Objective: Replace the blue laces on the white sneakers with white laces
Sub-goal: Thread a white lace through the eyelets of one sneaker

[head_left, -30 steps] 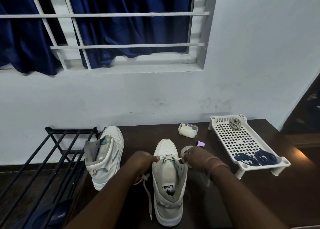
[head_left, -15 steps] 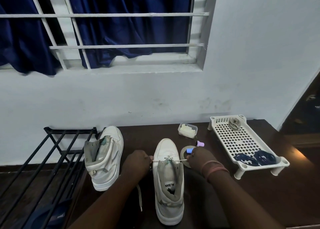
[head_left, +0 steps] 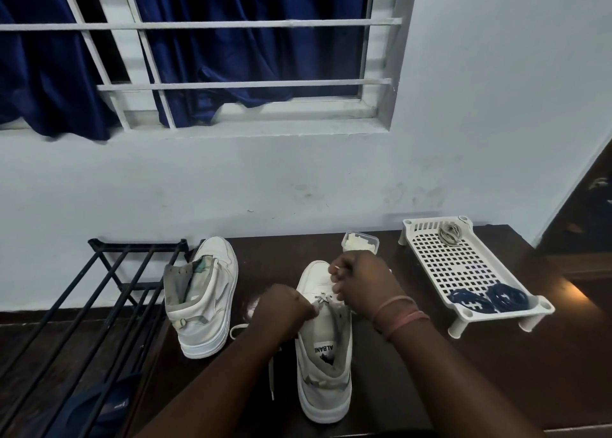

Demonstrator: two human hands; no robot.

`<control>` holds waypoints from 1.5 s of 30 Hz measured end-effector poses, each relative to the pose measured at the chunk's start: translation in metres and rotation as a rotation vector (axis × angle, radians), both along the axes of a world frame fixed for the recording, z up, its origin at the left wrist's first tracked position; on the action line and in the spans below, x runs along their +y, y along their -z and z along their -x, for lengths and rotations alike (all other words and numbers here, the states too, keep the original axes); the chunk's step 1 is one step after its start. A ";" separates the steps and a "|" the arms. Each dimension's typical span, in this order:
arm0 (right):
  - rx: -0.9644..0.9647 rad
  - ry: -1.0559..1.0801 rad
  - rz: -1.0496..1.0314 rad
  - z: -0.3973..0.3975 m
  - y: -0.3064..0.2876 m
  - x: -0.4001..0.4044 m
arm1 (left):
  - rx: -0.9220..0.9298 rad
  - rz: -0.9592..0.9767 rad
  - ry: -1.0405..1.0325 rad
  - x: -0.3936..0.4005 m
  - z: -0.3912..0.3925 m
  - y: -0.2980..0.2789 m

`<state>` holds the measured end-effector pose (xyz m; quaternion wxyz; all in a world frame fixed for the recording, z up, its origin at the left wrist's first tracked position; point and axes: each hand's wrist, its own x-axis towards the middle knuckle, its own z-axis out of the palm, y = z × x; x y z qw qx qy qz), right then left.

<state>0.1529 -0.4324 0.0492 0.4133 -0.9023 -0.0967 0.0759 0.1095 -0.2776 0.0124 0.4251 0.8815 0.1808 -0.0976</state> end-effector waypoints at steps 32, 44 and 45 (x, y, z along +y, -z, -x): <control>-0.266 -0.008 0.514 0.006 0.066 0.027 | 0.176 0.680 -0.218 0.009 0.001 0.015; -0.177 -0.120 0.320 0.006 0.053 0.023 | 0.087 0.474 -0.107 0.005 0.001 0.025; -0.196 -0.117 0.342 0.007 0.052 0.022 | 0.069 0.386 -0.051 0.005 0.000 0.023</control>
